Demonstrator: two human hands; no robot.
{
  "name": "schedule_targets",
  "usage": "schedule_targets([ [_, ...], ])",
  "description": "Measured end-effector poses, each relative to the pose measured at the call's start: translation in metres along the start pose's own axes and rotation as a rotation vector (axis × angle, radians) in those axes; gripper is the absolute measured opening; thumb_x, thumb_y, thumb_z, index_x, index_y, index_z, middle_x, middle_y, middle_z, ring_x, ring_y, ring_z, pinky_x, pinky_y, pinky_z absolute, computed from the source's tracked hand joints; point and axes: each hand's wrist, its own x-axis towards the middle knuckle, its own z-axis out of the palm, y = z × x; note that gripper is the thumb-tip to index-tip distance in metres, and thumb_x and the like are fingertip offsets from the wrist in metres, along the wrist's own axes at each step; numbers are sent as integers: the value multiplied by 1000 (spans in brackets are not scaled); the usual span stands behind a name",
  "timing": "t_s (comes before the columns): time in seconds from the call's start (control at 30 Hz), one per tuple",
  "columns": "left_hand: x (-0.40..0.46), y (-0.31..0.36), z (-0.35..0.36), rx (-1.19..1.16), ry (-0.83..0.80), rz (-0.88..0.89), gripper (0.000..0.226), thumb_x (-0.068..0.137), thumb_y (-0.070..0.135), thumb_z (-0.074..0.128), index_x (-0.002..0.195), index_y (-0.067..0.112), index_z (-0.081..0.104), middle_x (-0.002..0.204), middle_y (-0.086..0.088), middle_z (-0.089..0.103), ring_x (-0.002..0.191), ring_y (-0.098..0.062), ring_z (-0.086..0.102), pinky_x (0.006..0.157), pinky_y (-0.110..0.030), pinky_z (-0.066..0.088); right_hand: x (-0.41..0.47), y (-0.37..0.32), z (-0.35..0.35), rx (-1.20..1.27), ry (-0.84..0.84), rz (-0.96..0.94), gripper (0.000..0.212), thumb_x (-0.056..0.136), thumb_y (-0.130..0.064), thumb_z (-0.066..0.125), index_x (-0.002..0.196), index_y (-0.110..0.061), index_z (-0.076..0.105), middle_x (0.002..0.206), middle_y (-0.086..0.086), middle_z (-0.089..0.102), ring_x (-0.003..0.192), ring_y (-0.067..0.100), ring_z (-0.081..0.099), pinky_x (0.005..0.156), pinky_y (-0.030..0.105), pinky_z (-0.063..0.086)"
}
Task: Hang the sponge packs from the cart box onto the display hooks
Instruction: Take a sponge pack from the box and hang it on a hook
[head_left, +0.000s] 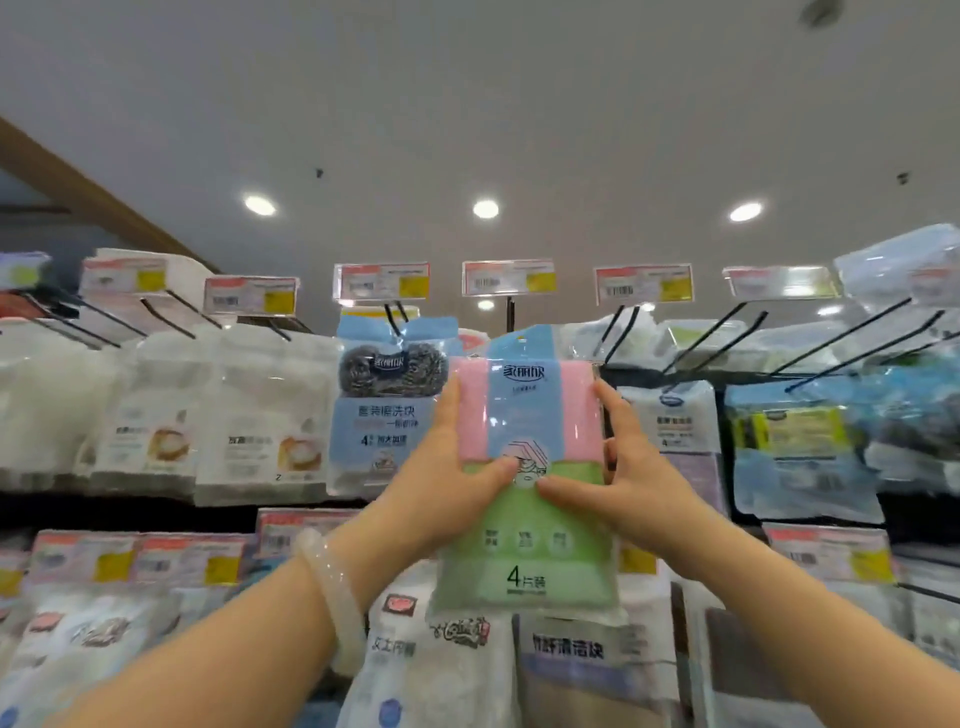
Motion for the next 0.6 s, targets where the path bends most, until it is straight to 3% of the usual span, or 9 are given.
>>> schedule_targets([
  [0.1, 28, 6, -2, 43, 12, 14, 91, 85, 21, 63, 145, 41, -1, 137, 0, 47, 110, -22, 59, 94, -44, 50, 32, -2, -6, 19, -11, 22, 105, 71, -18, 78, 144, -41, 6, 133, 5, 50, 106, 21, 63, 77, 31, 58],
  [0.23, 52, 5, -6, 61, 59, 6, 89, 86, 18, 62, 146, 38, 0, 130, 2, 46, 107, -23, 60, 91, -43, 52, 64, 1, -3, 62, -33, 51, 106, 71, -15, 78, 145, -39, 7, 136, 10, 49, 105, 24, 62, 54, 19, 56],
  [0.33, 66, 3, -8, 91, 79, 29, 88, 86, 19, 61, 147, 37, 0, 120, 7, 44, 89, -8, 62, 69, -21, 56, 82, 3, -2, 79, -35, 55, 107, 71, -16, 79, 144, -42, 5, 140, 10, 46, 98, 23, 65, 46, 20, 53],
  [0.37, 70, 2, -9, 101, 90, 36, 88, 86, 19, 61, 147, 37, 0, 122, 8, 43, 86, -5, 60, 65, -17, 54, 87, 5, -2, 83, -34, 55, 107, 71, -17, 79, 145, -42, 5, 140, 10, 46, 98, 24, 65, 46, 21, 54],
  [0.47, 80, -3, -6, 94, 96, 9, 87, 87, 19, 62, 147, 35, 1, 140, 2, 41, 93, -13, 60, 73, -26, 54, 96, 12, -4, 85, -36, 74, 108, 71, -18, 79, 145, -42, 4, 135, 10, 50, 95, 23, 66, 46, 22, 54],
  [0.6, 86, -9, 0, 123, 70, -48, 85, 89, 19, 59, 148, 34, 0, 151, 2, 27, 92, -4, 47, 56, -8, 47, 100, 26, -5, 79, -42, 94, 108, 71, -20, 79, 146, -41, 4, 133, 9, 52, 93, 23, 67, 54, 29, 57],
])
